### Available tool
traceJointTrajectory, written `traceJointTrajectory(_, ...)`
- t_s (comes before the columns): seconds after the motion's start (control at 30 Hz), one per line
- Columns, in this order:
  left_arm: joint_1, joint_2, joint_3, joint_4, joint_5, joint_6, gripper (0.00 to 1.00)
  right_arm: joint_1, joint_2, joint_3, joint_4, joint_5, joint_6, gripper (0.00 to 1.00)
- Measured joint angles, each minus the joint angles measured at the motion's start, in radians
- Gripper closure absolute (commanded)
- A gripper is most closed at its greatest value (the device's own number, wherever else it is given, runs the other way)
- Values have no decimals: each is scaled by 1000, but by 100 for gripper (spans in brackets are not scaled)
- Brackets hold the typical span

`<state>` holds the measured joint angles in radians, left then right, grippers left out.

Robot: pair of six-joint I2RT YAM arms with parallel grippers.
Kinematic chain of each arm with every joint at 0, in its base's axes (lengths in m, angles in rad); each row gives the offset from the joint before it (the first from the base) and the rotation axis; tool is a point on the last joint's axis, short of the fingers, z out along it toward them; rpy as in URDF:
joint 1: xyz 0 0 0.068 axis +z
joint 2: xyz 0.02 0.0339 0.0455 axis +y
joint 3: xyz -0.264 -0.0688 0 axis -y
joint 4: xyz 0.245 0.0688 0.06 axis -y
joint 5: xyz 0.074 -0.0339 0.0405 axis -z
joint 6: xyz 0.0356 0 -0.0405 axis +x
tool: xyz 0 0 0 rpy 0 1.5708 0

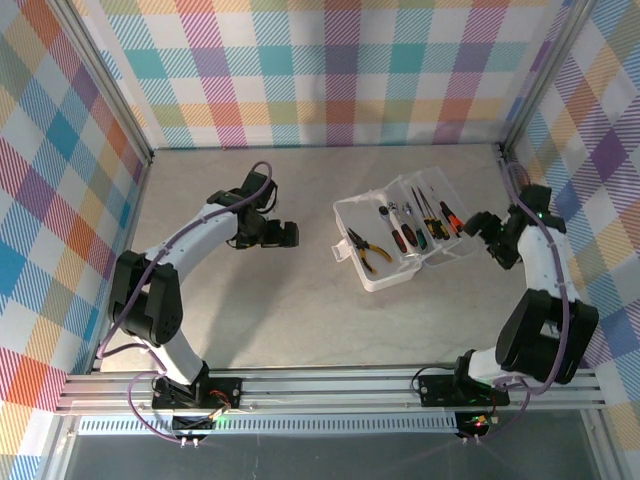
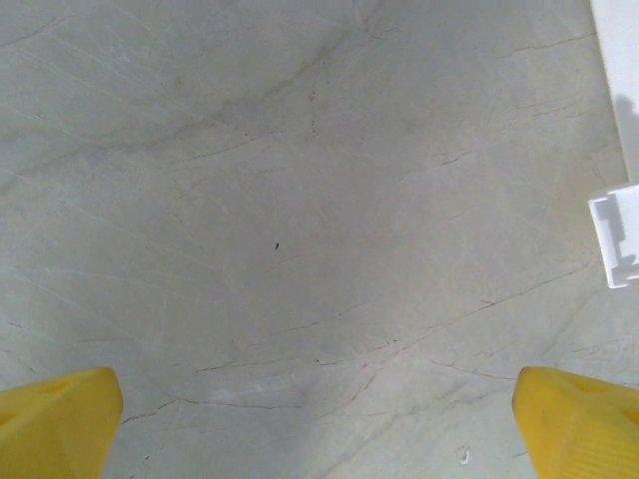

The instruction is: Pack the tool kit

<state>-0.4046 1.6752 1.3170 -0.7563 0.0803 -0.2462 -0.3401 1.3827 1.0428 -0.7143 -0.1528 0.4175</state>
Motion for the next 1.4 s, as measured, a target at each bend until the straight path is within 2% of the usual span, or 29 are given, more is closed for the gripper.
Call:
traceJointTrajectory(0.2,0,-14,-12,11,14,0,0,-43,-169,-161,41,-35,77,29)
traceJointTrajectory(0.37,0,-15,-51,30,31,0,0,-47,-179,-243,74,-61,109,43)
traceJointTrajectory(0.53,0,-15,-58,53,43,0,0,-47,-120,-251,112,-65,119,45)
traceJointTrajectory(0.8,-1,-14,-57,71,50,1,0,-47,64,-220,214,-83,141,51)
traceJointTrajectory(1.17,-1,27,-31,74,50,4,0,-49,141,-177,326,-89,179,53)
traceJointTrajectory(1.4,-1,55,-15,72,53,8,0,-50,117,-232,453,-101,228,53)
